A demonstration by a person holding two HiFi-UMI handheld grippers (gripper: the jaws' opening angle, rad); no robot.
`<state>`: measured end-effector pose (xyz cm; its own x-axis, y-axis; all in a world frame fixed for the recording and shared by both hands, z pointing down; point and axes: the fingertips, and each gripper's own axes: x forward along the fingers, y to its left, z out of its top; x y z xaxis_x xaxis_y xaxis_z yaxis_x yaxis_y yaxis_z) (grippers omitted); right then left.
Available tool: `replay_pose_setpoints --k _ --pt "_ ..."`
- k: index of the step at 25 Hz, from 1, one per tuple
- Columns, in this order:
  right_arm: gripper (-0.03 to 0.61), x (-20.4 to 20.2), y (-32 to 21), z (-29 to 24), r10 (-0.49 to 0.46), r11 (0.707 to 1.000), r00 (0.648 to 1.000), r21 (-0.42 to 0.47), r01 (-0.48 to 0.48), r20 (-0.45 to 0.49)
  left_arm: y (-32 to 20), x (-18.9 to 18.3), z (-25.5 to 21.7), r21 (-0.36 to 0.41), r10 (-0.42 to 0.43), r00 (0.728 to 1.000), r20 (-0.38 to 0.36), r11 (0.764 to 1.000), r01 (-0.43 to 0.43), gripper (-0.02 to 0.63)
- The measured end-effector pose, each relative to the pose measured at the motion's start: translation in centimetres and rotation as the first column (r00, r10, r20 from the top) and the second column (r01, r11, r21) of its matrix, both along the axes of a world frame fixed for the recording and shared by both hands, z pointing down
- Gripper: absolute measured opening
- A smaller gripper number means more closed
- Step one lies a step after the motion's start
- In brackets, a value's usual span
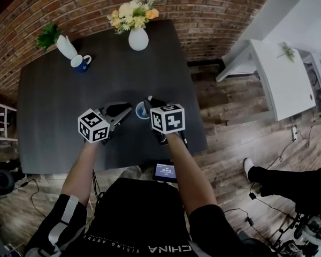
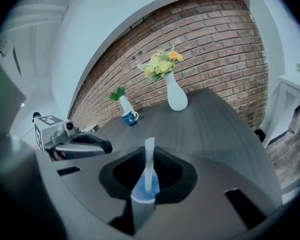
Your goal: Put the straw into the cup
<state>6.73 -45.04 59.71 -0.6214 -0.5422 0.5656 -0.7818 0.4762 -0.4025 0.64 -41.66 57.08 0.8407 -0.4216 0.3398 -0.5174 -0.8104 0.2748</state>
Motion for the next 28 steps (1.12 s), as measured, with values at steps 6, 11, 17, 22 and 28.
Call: replay_pose_setpoints --k 6,11,17,22,28 --pt "0.055 -0.3 0.2 1.0 -0.012 1.0 1.0 -0.011 0.012 -0.017 -0.1 -0.1 0.8 -0.019 -0.002 1.0 0.006 1.0 0.002 0.043" --pt "0.055 -0.2 0.2 1.4 -0.011 1.0 1.0 -0.02 0.01 -0.029 -0.1 -0.4 1.1 -0.028 -0.005 1.0 0.012 1.0 0.006 0.043" --pt "0.056 -0.1 0.3 1.6 -0.02 0.999 0.999 -0.036 0.019 -0.041 -0.4 -0.6 1.1 -0.029 -0.006 1.0 0.014 1.0 0.007 0.043" --pt "0.057 0.7 0.1 1.1 -0.004 0.999 0.999 -0.036 0.002 -0.051 -0.5 -0.5 1.0 -0.031 -0.01 1.0 0.026 0.999 0.011 0.043" --pt "0.058 1.7 0.1 0.1 0.02 1.0 0.998 -0.014 -0.021 -0.06 -0.5 -0.5 0.8 -0.029 -0.02 0.999 0.047 0.999 0.022 0.043"
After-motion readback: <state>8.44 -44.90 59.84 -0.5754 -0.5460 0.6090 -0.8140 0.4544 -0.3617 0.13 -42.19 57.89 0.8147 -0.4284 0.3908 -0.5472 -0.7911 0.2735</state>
